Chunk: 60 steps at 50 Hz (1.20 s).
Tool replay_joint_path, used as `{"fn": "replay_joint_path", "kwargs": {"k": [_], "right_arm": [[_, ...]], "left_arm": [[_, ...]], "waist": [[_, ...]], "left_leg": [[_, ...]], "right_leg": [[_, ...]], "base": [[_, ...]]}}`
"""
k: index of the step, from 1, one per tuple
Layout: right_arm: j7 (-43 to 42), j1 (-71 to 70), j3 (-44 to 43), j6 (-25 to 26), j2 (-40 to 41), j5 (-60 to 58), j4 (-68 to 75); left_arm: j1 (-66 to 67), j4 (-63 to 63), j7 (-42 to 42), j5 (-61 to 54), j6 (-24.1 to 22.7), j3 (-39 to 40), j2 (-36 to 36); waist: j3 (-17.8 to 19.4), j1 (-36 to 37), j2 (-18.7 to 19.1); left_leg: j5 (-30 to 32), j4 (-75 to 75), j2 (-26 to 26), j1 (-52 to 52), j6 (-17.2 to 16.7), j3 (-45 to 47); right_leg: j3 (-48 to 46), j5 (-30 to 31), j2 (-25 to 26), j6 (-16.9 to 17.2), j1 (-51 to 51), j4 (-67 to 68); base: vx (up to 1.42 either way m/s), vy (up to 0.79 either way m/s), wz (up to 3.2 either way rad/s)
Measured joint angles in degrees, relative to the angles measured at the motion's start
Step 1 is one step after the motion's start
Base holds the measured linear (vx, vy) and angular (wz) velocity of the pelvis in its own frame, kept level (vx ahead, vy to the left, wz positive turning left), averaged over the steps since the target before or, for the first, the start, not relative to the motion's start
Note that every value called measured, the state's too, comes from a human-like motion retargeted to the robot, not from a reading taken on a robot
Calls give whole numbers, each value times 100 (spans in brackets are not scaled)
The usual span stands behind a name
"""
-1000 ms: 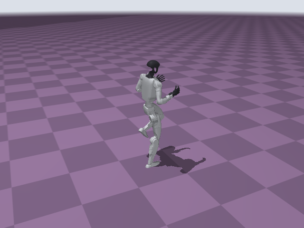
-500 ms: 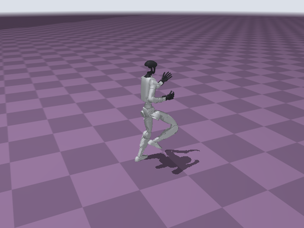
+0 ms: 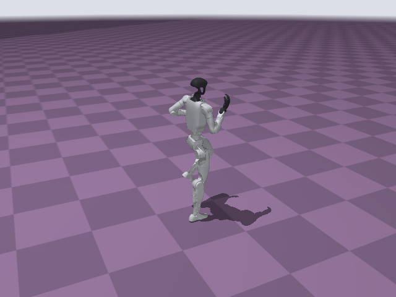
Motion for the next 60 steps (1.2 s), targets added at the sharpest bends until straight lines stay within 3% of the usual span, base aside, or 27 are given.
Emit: {"fn": "replay_joint_path", "kwargs": {"k": [3,5,7,8,10,12,14,15,18,20,22,25,27,28,30,32,35,38,40,42,45,47,48,52,55,57,60], "right_arm": [[530,566,180,130,110,447,-505],[661,1094,446,181,62,556,-511],[610,1521,639,174,-35,413,-222],[528,1505,699,259,-59,200,18],[387,1653,787,241,-160,-337,513],[220,1744,766,186,-213,-815,1115],[57,2025,583,134,-214,-799,1494],[58,2288,421,91,-222,-637,1531],[604,3508,-115,-113,-687,173,775],[928,4125,-381,-103,-1227,503,319],[1058,4617,-637,15,-1483,763,217],[742,4942,-736,75,-1199,474,560],[344,4387,-530,213,-1064,-56,1017],[191,3979,-379,285,-1046,-304,1278],[4,3018,-59,394,-1070,-613,1838],[-161,1855,236,283,-1192,-646,2236],[-252,-199,507,133,-1321,-758,2195],[-172,-825,413,169,-747,-746,1330],[-424,-338,443,48,-303,-543,596],[-278,160,590,23,-102,-518,71],[314,748,959,149,-73,-425,-263],[427,1151,1157,171,-84,-366,-149],[480,1241,1233,236,-125,-446,13],[302,1839,1187,200,-174,-1048,962],[35,2307,670,130,-130,-992,1535],[304,2832,180,11,-295,-472,1251],[672,3641,-158,-165,-1027,102,431]], "left_arm": [[683,-46,-351,-82,364,363,-126],[906,36,-375,-40,603,419,-525],[314,409,-3,525,567,83,-871],[-297,644,396,642,552,-25,-999],[-1342,1116,726,1080,452,-303,-1354],[-2724,1734,979,1502,280,-664,-1664],[-4302,2164,1300,1831,180,-952,-1662],[-5057,2253,1403,1986,187,-1066,-1578],[-6140,1796,1276,2448,263,-1112,-1504],[-6163,1351,1417,2541,158,-1047,-1622],[-5867,886,1476,2282,69,-988,-1784],[-5171,263,952,1959,92,-944,-1971],[-4783,-10,732,1436,86,-903,-1871],[-4584,-83,647,1178,64,-875,-1787],[-4077,-107,477,678,-7,-790,-1595],[-3383,201,472,555,-148,-599,-1361],[-2045,875,462,136,-162,-20,-1095],[-799,787,302,116,-66,-15,-651],[-265,462,218,167,-84,-231,-74],[119,281,70,211,29,-255,114],[741,201,-7,105,275,-18,-278],[556,311,295,212,341,-105,-662],[161,476,534,381,358,-228,-867],[-2002,1256,867,1071,185,-863,-1400],[-4437,1861,1234,1552,48,-1461,-1519],[-5737,1764,1265,1749,42,-1583,-1404],[-6106,1130,1334,1983,-51,-1456,-1474]], "waist": [[-73,227,125],[-11,31,592],[3,-347,1014],[-3,-537,943],[203,-1097,1039],[630,-1613,1001],[1071,-1979,819],[1205,-2090,744],[414,-2011,948],[-241,-2140,1084],[-635,-2315,1087],[-593,-1936,749],[-412,-1296,251],[-326,-989,132],[-48,-406,115],[444,102,255],[1242,436,687],[881,334,467],[298,458,161],[-60,724,-11],[-84,728,276],[124,301,839],[66,50,923],[301,-944,987],[950,-1441,729],[1022,-1502,710],[136,-1574,1010]], "left_leg": [[1057,-2772,-238,1922,-464,202],[2105,-5200,-174,3608,-1067,46],[2940,-7387,31,4717,-1522,-205],[2647,-7912,-22,4802,-1376,-290],[1147,-8643,114,5236,-1423,-480],[-85,-8917,218,5502,-1256,-545],[-453,-8719,203,5488,-913,-714],[-448,-8468,202,5361,-768,-829],[507,-8833,273,5098,-954,-687],[1706,-9753,185,5305,-1222,-620],[2605,-10099,-19,5392,-1447,-800],[2261,-8847,-503,5344,-1082,-632],[1048,-5865,-820,4167,-448,-125],[522,-4286,-780,3392,-314,54],[-244,-1509,-466,2010,-405,181],[-658,454,-84,1030,-868,66],[-1076,1843,387,154,-1526,-473],[-947,1309,361,-259,-827,-377],[-628,274,74,-66,-350,-124],[6,-1345,-97,799,-289,188],[1581,-4622,-180,3106,-837,419],[2806,-7261,-96,4755,-1488,66],[2992,-8199,-110,5050,-1549,-93],[619,-9647,-71,5610,-1432,-454],[-408,-9289,-238,5423,-680,-673],[-340,-8783,-206,5051,-566,-790],[747,-9438,-22,4983,-912,-449]], "right_leg": [[-345,654,122,28,131,254],[-838,6,581,-567,119,1558],[-1220,-1184,1013,-820,-1119,4710],[-1339,-1581,921,-409,-2242,6635],[-1564,-2299,914,-187,-3631,9273],[-1547,-2756,902,42,-4623,11028],[-1415,-3005,875,134,-5123,11875],[-1379,-3083,849,53,-5246,12029],[-1528,-2844,939,-597,-5328,11218],[-1606,-2192,1093,-619,-4774,9987],[-1632,-1067,1108,-272,-3649,8200],[-1120,771,1081,92,-1155,4377],[-398,1551,616,461,-132,2284],[-169,1339,427,454,91,1687],[106,-208,241,180,391,1144],[319,-1679,222,-237,547,1068],[778,-2517,680,-1064,255,1873],[431,-1842,505,-654,-10,1609],[112,-730,204,-234,215,542],[48,309,94,44,223,81],[-397,422,387,-299,399,595],[-927,-487,972,-835,19,2644],[-1210,-1146,1014,-750,-1007,4650],[-1741,-2612,630,-233,-3730,9996],[-1496,-3063,450,336,-4779,11914],[-1497,-3086,458,240,-5070,12001],[-1727,-2828,591,-369,-5145,10974]], "base": [[14,12,-98],[7,13,-68],[-4,11,39],[-10,9,76],[-17,11,104],[-25,12,114],[-25,4,109],[-13,-3,61],[11,-4,-30],[27,-6,-3],[24,-5,84],[6,-3,32],[-10,-2,-93],[-15,-2,-115],[-17,-2,-121],[-22,-5,-137],[-23,-7,-109],[2,-1,87],[19,4,129],[17,5,-9],[14,6,-91],[6,10,7],[-4,12,68],[-16,11,113],[-23,6,121],[-6,-5,27],[19,-10,-74]]}}
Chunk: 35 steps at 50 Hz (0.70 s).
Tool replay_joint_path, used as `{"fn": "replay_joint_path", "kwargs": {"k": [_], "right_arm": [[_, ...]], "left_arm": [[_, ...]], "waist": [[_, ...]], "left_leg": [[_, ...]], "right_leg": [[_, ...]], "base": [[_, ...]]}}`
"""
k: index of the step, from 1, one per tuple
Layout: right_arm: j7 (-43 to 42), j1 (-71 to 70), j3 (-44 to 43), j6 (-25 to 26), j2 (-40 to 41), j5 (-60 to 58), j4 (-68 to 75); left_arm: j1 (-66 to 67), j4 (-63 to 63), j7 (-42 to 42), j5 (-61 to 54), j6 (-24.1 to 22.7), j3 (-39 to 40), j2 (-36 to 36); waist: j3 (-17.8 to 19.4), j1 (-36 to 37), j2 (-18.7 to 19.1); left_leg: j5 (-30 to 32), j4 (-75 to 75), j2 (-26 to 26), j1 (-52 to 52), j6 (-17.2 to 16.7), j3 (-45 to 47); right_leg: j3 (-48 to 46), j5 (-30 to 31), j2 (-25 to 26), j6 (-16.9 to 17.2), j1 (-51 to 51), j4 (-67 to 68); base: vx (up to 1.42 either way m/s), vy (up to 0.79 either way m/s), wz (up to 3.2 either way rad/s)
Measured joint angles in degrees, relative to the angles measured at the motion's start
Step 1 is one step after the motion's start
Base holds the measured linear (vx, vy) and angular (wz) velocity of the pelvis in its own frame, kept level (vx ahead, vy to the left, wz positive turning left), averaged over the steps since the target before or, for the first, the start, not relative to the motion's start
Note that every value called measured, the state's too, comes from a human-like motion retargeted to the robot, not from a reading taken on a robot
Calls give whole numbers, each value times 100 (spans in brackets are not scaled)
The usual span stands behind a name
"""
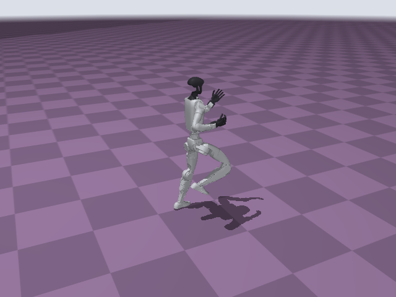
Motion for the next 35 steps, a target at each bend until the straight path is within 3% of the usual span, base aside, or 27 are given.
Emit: {"fn": "replay_joint_path", "kwargs": {"k": [2,4,5,6,8,10,11,13,15,16,17,18,21,23,25,27,28,30,32,33,35], "right_arm": [[176,348,-150,26,-497,183,-318],[271,656,-344,122,-618,234,-315],[264,779,-432,187,-572,184,-234],[101,791,-427,164,-461,-28,-16],[-203,473,-358,299,-284,-425,361],[-389,-238,-159,480,-51,-751,933],[-508,-753,-19,467,55,-859,1306],[-747,-1863,239,363,232,-921,1914],[-920,-3268,463,309,306,-1041,2122],[-868,-3796,485,267,455,-958,1972],[-813,-4219,500,238,610,-878,1758],[-754,-4434,500,234,780,-802,1415],[-774,-4177,514,203,1077,-612,177],[-591,-3853,629,177,1145,-374,-449],[-171,-3438,872,305,1157,85,-819],[-71,-3027,1120,285,1131,103,-809],[-55,-2850,1223,311,1101,-41,-698],[-105,-2774,1399,437,1060,-461,-276],[-355,-2600,1461,325,999,-1014,212],[-470,-2539,1437,262,1001,-1335,471],[-726,-2286,1124,248,1056,-1685,831]], "left_arm": [[389,-498,61,-1,-69,129,-153],[832,-861,-163,-186,-15,244,-271],[1052,-994,-329,-330,49,293,-326],[1395,-1070,-622,-375,144,312,-418],[1778,-1090,-924,-710,237,390,-472],[2047,-922,-979,-940,235,402,-400],[2199,-724,-926,-962,139,412,-394],[2640,-297,-733,-963,-58,555,-303],[3209,98,-525,-1121,-84,917,-207],[3697,110,-679,-1340,-93,1096,35],[4209,65,-833,-1513,-99,1241,284],[4768,-95,-988,-1593,-101,1319,551],[5915,-633,-1138,-1538,-67,1182,1481],[6396,-791,-1351,-1569,23,1211,1831],[6962,-789,-1634,-1765,280,1360,1692],[7181,-683,-1687,-1828,409,1442,1292],[7024,-541,-1560,-1658,458,1330,1040],[6152,-155,-967,-1400,481,1132,674],[5114,317,-780,-948,425,876,306],[4483,602,-680,-797,348,697,75],[2882,1068,-231,-627,227,265,-298]], "waist": [[-379,-261,207],[-496,-420,191],[-499,-422,87],[-369,-344,-4],[-81,-2,-391],[-37,485,-715],[20,740,-740],[328,1226,-723],[955,1503,-506],[1123,1540,-488],[1181,1547,-506],[1017,1492,-594],[-17,1593,-906],[-435,1849,-1047],[-650,2015,-938],[-289,1963,-386],[-157,1821,-79],[-319,1593,51],[-178,1207,314],[-68,970,318],[290,391,179]], "left_leg": [[1128,-647,61,277,-361,-11],[1672,-538,-24,392,-489,-157],[1653,-208,-150,391,-373,-176],[1356,704,-211,303,-316,-60],[431,3407,-417,-446,60,276],[-418,6562,-343,-1911,406,556],[-694,7855,-152,-2583,378,573],[-1140,10007,161,-3661,112,470],[-1395,11301,274,-4433,-378,105],[-1492,11485,196,-4619,-493,-49],[-1563,11568,110,-4800,-501,-156],[-1580,11449,11,-4974,-298,-169],[-1105,10274,-163,-5207,604,71],[-743,8865,-238,-4613,846,370],[-375,6896,-397,-3438,602,518],[501,4224,-396,-1468,-75,271],[1201,2827,-345,-657,-401,34],[2000,1055,-402,-291,-504,-374],[1036,386,-126,49,-656,-416],[205,341,-84,83,-498,-337],[-980,583,-158,-94,132,-448]], "right_leg": [[-110,430,210,-98,744,-1463],[-53,1214,290,116,1909,-3376],[55,1720,255,299,2566,-4446],[288,2399,290,252,3606,-6131],[967,3707,10,561,5095,-8860],[1689,3607,-361,679,5467,-10058],[1877,2760,-430,592,5459,-10137],[2135,1278,-501,366,5480,-10163],[2417,512,-332,-190,5383,-9835],[2474,438,-242,-439,5322,-9533],[2460,458,-204,-564,5285,-9372],[2304,668,-270,-439,5297,-9491],[1685,2234,-541,238,5502,-10787],[1599,3301,-623,571,5515,-11150],[1543,3512,-523,470,5428,-10722],[1170,2639,5,-53,5356,-8820],[894,1954,303,-355,4881,-7156],[342,1058,328,-122,2691,-3208],[-191,437,243,-272,1377,-667],[-313,206,68,-202,737,425],[-311,-6,-219,284,-346,1994]], "base": [[29,-13,-20],[25,-13,38],[16,-12,32],[10,-11,6],[3,-12,-56],[-6,-12,-96],[-11,-10,-109],[-14,-10,-135],[-16,-10,-123],[-7,-8,-49],[6,-6,38],[19,-4,106],[34,-1,150],[30,4,14],[25,7,-102],[21,7,-102],[14,6,-28],[7,4,14],[-3,7,55],[-11,10,100],[-18,10,145]]}}
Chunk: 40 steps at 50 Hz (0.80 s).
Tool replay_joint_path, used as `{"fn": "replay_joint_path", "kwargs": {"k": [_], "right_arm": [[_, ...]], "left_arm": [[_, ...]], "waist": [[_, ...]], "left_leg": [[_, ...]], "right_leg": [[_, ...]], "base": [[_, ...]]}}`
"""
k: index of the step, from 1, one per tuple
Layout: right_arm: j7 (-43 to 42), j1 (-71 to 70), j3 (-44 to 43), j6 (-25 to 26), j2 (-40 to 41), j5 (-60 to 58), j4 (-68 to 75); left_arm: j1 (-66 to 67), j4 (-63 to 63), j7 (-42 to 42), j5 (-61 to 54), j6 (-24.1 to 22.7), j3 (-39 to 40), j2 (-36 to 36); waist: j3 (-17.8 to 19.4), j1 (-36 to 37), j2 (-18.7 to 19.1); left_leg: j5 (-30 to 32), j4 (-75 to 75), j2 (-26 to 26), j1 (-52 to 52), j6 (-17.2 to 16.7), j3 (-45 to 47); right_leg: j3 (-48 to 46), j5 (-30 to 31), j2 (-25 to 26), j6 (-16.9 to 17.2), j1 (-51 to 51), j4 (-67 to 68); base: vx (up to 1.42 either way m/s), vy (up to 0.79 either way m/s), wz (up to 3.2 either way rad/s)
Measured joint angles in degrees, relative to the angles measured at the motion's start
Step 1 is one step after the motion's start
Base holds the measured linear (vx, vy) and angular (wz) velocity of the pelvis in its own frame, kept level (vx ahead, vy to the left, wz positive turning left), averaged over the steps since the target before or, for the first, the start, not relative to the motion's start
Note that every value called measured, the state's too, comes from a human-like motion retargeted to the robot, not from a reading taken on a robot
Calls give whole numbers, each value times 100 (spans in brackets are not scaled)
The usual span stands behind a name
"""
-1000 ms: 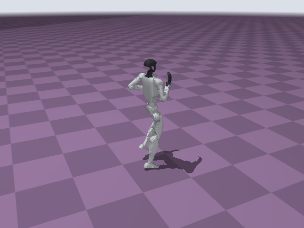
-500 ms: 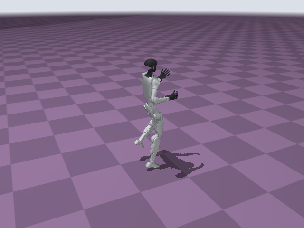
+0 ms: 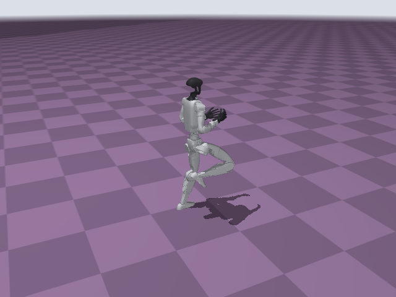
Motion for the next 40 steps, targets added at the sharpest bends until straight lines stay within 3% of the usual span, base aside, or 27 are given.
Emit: {"fn": "replay_joint_path", "kwargs": {"k": [2,3,5,7,10,12,13,15,17,18,20,22,23,25,27,28,30,32,33,35,37,40], "right_arm": [[202,709,-635,-172,-58,769,-55],[427,1186,-1008,-228,-159,1139,-230],[797,2098,-1526,-319,-568,1556,-711],[963,2784,-1728,-351,-1186,1737,-1196],[980,3582,-2048,-329,-1678,1781,-1452],[846,3771,-2177,-195,-1518,1538,-1167],[871,3723,-2241,-63,-1411,1272,-1007],[843,3212,-2142,234,-1272,849,-584],[539,2350,-1945,299,-1076,744,90],[285,1866,-1818,256,-1007,720,417],[-350,646,-1541,20,-939,701,928],[-678,-821,-1321,-169,-882,857,874],[-630,-1471,-1220,-199,-803,961,653],[-554,-2229,-988,-198,-527,985,-43],[-476,-2080,-732,-179,-420,841,-962],[-342,-1913,-632,-146,-376,779,-1366],[155,-1449,-357,-85,-365,977,-1907],[553,-825,13,-47,-432,1385,-1979],[580,-499,149,-44,-446,1470,-1906],[606,-180,357,-41,-413,1284,-1459],[304,51,430,-39,-423,709,-745],[-163,314,314,-165,-341,165,186]], "left_arm": [[-1750,128,223,662,-24,-372,-152],[-2497,30,150,848,-1,-425,-199],[-3312,-366,-21,1245,-1,-316,-313],[-3206,-955,139,1458,-79,-197,-472],[-2625,-1731,128,1104,-179,-236,-696],[-2222,-2188,-357,373,-142,-153,-671],[-2056,-2401,-609,59,-57,-60,-644],[-1795,-2591,-983,-289,-65,-15,-615],[-1406,-2564,-904,-533,-189,-73,-437],[-1154,-2457,-850,-609,-246,-81,-289],[-618,-2050,-717,-845,-386,20,59],[106,-1587,-767,-1306,-372,376,425],[563,-1448,-899,-1502,-271,578,567],[1450,-1487,-1133,-1685,-238,736,895],[2202,-1833,-1239,-1647,-218,624,1311],[2455,-2030,-1311,-1672,-236,644,1557],[3016,-2279,-1439,-1684,-174,767,1784],[3524,-2286,-1393,-1616,-43,825,1583],[3620,-2263,-1274,-1565,-37,842,1460],[3338,-2045,-1010,-1141,-16,873,1179],[2388,-1463,-458,-578,-85,469,800],[566,-651,-156,16,-212,50,341]], "waist": [[65,-240,-102],[-41,-251,-94],[-569,-130,-31],[-1074,-294,143],[-1226,-830,361],[-830,-943,-42],[-585,-839,-369],[-427,-426,-925],[-400,72,-1108],[-337,350,-1118],[0,931,-967],[521,1284,-722],[663,1327,-642],[613,1339,-704],[-64,1449,-900],[-187,1588,-1034],[-407,1805,-1149],[-547,1805,-845],[-331,1746,-545],[75,1212,43],[-323,841,-13],[-67,135,-66]], "left_leg": [[-452,942,-60,-774,638,-318],[-397,1213,-66,-1083,673,-410],[203,812,-4,-1162,432,-222],[1481,-367,73,-644,-44,-83],[3162,-1176,142,-11,-883,-330],[2909,-261,-151,268,-630,-22],[2445,845,-404,139,-283,283],[1405,4020,-712,-1161,249,842],[797,6944,-551,-2774,317,1031],[606,8154,-403,-3448,195,1022],[345,10068,-126,-4551,-255,791],[153,10938,-61,-5121,-729,419],[68,11043,-38,-5284,-782,280],[4,10792,30,-5394,-331,251],[331,9855,14,-5381,323,467],[564,9172,-68,-5020,485,654],[1171,7406,-290,-4011,472,925],[1942,5057,-350,-2559,73,916],[2396,3637,-287,-1454,-220,859],[3459,819,73,339,-980,580],[2784,-135,93,258,-786,354],[489,-385,248,285,-507,247]], "right_leg": [[56,-463,60,-204,-714,456],[43,-428,-4,-287,-955,373],[73,-151,107,-608,-1156,-336],[166,414,616,-642,-608,-1824],[164,1608,950,-371,1468,-5030],[385,2877,752,13,3604,-7941],[745,3692,575,270,4635,-9538],[1647,4714,65,638,5683,-11854],[2118,3596,-234,467,5816,-12440],[2192,2677,-300,319,5855,-12499],[2370,1326,-265,-71,5851,-12465],[2765,798,-36,-696,5665,-11978],[2897,752,88,-917,5495,-11647],[2766,1105,52,-843,5448,-11703],[2462,2123,-136,-458,5426,-12464],[2408,2729,-257,-212,5538,-12814],[2313,3641,-351,133,5624,-13097],[1886,3554,-59,-130,5650,-12546],[1580,3202,211,-371,5828,-11912],[843,1961,875,-836,5253,-9172],[362,1003,656,-402,2862,-5286],[117,188,441,41,663,-1680]], "base": [[-18,1,110],[2,-4,27],[21,-8,-66],[32,-11,-52],[30,-9,103],[23,-6,130],[14,-8,39],[3,-8,-41],[-6,-6,-76],[-9,-5,-107],[-13,-6,-148],[-16,-2,-150],[-8,0,-73],[7,0,34],[23,2,89],[25,5,27],[22,8,-45],[20,8,-91],[16,9,-54],[6,9,34],[-5,7,69],[-18,7,72]]}}
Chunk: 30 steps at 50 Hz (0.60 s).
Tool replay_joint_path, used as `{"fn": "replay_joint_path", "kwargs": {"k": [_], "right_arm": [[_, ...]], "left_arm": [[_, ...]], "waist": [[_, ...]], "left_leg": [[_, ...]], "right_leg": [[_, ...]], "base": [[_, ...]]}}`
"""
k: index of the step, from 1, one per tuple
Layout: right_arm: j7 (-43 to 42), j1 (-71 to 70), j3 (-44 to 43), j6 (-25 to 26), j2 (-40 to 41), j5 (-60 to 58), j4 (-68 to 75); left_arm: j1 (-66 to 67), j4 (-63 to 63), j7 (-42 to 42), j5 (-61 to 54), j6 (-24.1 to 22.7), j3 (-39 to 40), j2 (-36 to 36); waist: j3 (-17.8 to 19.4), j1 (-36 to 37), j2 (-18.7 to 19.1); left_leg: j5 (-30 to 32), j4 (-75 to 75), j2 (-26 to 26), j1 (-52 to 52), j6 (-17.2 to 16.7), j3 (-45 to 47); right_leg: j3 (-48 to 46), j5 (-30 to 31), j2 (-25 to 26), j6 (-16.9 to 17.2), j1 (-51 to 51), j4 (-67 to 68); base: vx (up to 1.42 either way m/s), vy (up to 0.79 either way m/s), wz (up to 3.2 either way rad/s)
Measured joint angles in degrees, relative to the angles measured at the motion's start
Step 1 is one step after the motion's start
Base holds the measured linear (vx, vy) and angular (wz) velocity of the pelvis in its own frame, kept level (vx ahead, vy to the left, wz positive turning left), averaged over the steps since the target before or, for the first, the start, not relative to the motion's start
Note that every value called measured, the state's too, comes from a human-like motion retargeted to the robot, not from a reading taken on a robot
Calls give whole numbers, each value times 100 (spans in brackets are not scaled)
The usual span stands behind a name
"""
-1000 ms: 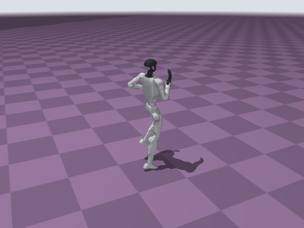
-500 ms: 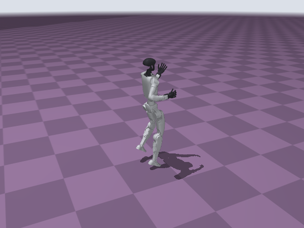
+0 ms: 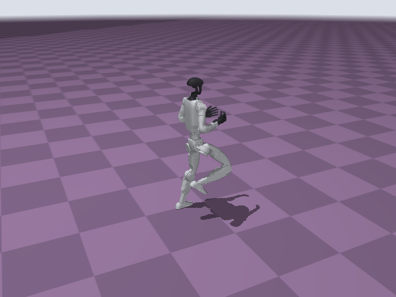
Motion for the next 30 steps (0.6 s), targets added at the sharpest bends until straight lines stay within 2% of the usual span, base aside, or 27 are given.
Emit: {"fn": "replay_joint_path", "kwargs": {"k": [2,3,5,7,8,10,12,13,15,16,17,18,20,22,23,24,25,26,28,30], "right_arm": [[-11,264,-415,-92,-27,305,275],[92,505,-663,-123,-90,553,243],[367,1020,-1067,-213,-332,977,-67],[545,1451,-1202,-280,-775,1188,-511],[626,1638,-1240,-286,-1001,1311,-689],[793,2119,-1426,-226,-1246,1677,-904],[820,2553,-1760,-108,-1086,1820,-921],[768,2639,-1905,-46,-959,1739,-873],[399,2506,-2040,-123,-812,1308,-561],[242,2295,-2178,-72,-847,994,-451],[149,2026,-2331,22,-939,596,-321],[186,1640,-2517,202,-1146,32,-151],[634,738,-3073,538,-1868,-723,51],[1225,-55,-3789,632,-2923,-852,69],[1216,-287,-4024,639,-3421,-794,79],[1079,-390,-4188,645,-3818,-703,96],[879,-427,-4318,650,-4164,-595,117],[708,-322,-4459,664,-4382,-503,172],[557,12,-4848,710,-4645,-470,278],[665,501,-5341,782,-4667,-691,315]], "left_arm": [[-1663,431,290,462,-134,-275,-72],[-2376,442,337,689,-111,-315,-23],[-3388,253,330,1084,-62,-278,7],[-3535,-148,475,1199,-135,-210,-118],[-3422,-357,565,1182,-193,-196,-185],[-3042,-752,569,1021,-208,-166,-251],[-2659,-1077,190,797,-41,-100,-225],[-2475,-1215,-86,748,83,-21,-192],[-1858,-1442,-792,1260,183,376,-44],[-1681,-1530,-734,1447,196,724,198],[-1521,-1598,-672,1558,225,1078,495],[-1397,-1627,-607,1514,286,1442,902],[-1182,-1669,-976,1143,429,2415,2226],[-894,-1455,-1549,1111,606,3450,3835],[-668,-1260,-1647,1190,673,3761,4457],[-479,-1073,-1605,1232,671,3863,4904],[-309,-889,-1493,1255,634,3861,5262],[-297,-727,-1280,1186,518,3657,5513],[-369,-444,-956,1123,356,3234,5941],[-394,-223,-896,1314,334,2917,6208]], "waist": [[155,-297,-197],[191,-416,-254],[47,-446,-217],[-286,-474,-56],[-447,-582,24],[-652,-903,91],[-703,-936,-130],[-694,-809,-314],[-486,-510,-485],[-370,-234,-667],[-309,31,-811],[-361,275,-878],[-134,815,-951],[457,1346,-815],[583,1483,-736],[565,1472,-726],[475,1387,-750],[216,1192,-870],[-337,955,-1156],[-768,1073,-1428]], "left_leg": [[-738,577,-92,-551,546,-62],[-845,979,-110,-889,756,-160],[-495,1239,-28,-1281,708,-121],[464,545,66,-984,375,134],[1048,132,76,-767,224,185],[2038,-358,21,-397,-65,91],[1964,471,-204,-437,67,58],[1592,1447,-341,-667,279,140],[887,3712,-359,-1056,215,289],[421,5112,-454,-1526,370,394],[-11,6494,-496,-2093,489,470],[-373,7835,-435,-2854,536,491],[-935,10074,-212,-4049,313,409],[-1301,11343,-9,-4677,-88,150],[-1396,11619,24,-4957,-148,13],[-1411,11659,-4,-5191,-25,-79],[-1385,11582,-63,-5403,189,-148],[-1263,11237,-191,-5543,527,-130],[-1064,10208,-424,-5540,1060,41],[-920,8553,-616,-4880,1176,393]], "right_leg": [[32,-183,-284,124,-1194,1260],[-5,-223,-425,34,-1565,1513],[-120,-184,-433,-333,-1928,1395],[-154,123,-116,-568,-1552,538],[-137,372,30,-567,-1156,-61],[-55,973,156,-355,17,-1575],[251,1763,71,107,1405,-3536],[516,2232,-5,367,2061,-4623],[1086,3405,14,430,3997,-7841],[1470,3680,-212,571,4515,-8843],[1810,3597,-410,595,4876,-9615],[2058,2795,-551,384,4920,-9927],[2299,912,-680,-7,4927,-10034],[2576,-25,-492,-648,4670,-9361],[2643,-156,-370,-955,4422,-8904],[2543,-74,-357,-983,4333,-8829],[2361,115,-400,-870,4324,-8945],[2036,573,-540,-553,4564,-9662],[1549,1742,-755,24,4897,-10889],[1527,3053,-910,543,4921,-11461]], "base": [[-26,4,63],[-18,-1,33],[-1,-5,-39],[20,-10,-82],[26,-12,-14],[27,-13,77],[22,-12,100],[14,-10,45],[6,-9,-18],[2,-9,-72],[0,-10,-90],[-4,-10,-92],[-13,-11,-115],[-24,-9,-122],[-17,-4,-29],[-7,-2,62],[8,0,165],[18,1,214],[24,3,182],[21,7,13]]}}
